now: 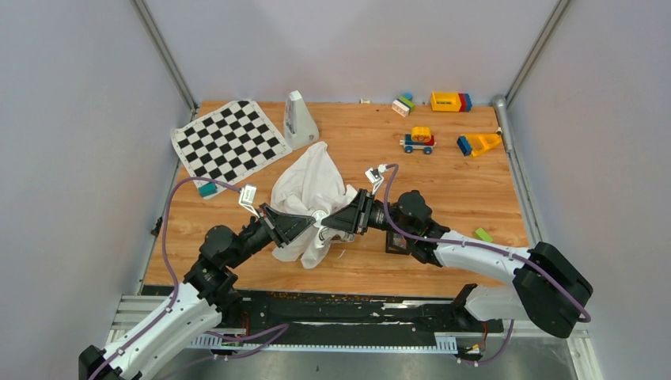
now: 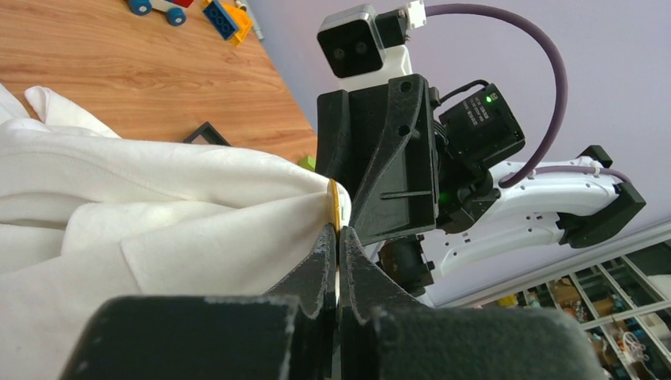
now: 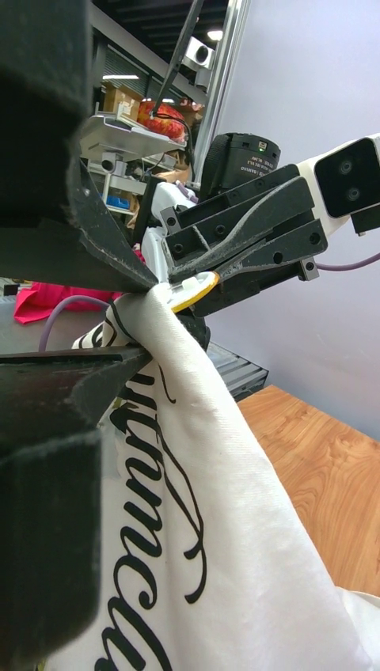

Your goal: Remove the brooch from the garment

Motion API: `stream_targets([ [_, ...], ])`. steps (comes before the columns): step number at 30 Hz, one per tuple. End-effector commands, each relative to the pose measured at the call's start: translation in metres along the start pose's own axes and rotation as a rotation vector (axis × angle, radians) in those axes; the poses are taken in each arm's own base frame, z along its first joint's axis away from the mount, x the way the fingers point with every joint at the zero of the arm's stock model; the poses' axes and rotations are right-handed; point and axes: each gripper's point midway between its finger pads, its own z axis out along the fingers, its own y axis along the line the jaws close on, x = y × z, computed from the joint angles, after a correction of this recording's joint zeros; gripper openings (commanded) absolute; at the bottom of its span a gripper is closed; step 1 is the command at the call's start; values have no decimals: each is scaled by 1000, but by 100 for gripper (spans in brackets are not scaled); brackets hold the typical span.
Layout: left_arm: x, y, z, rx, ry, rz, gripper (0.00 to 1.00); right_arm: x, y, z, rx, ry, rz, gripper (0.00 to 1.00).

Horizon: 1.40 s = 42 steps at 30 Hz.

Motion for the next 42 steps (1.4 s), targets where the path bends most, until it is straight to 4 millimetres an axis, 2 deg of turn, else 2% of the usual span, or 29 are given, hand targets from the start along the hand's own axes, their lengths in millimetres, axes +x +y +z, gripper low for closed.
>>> stream_targets([
  [1, -2, -16, -1, 74, 0, 6, 0, -13, 27, 2, -86, -38, -41, 31],
  [10, 8, -16, -1, 97, 47, 37, 0, -11, 27, 4, -89, -21, -25, 27],
  [19, 19, -25, -6, 164, 124, 131, 0, -5, 24, 7, -91, 19, 8, 12],
  [24, 28, -29, -6, 202, 190, 166, 0, 0, 16, 12, -45, 62, 27, 11],
  [30, 34, -24, -6, 178, 235, 189, 0, 6, 8, 16, -15, 108, 29, 11],
  [37, 36, -7, -5, 75, 275, 195, 0, 12, 1, 19, 14, 163, 18, 14],
  [40, 29, 3, -5, -11, 245, 189, 0, 13, 0, 15, 14, 160, 2, 28],
  [42, 24, 18, -9, -125, 233, 193, 0, 12, -6, 10, 49, 133, -24, 37],
])
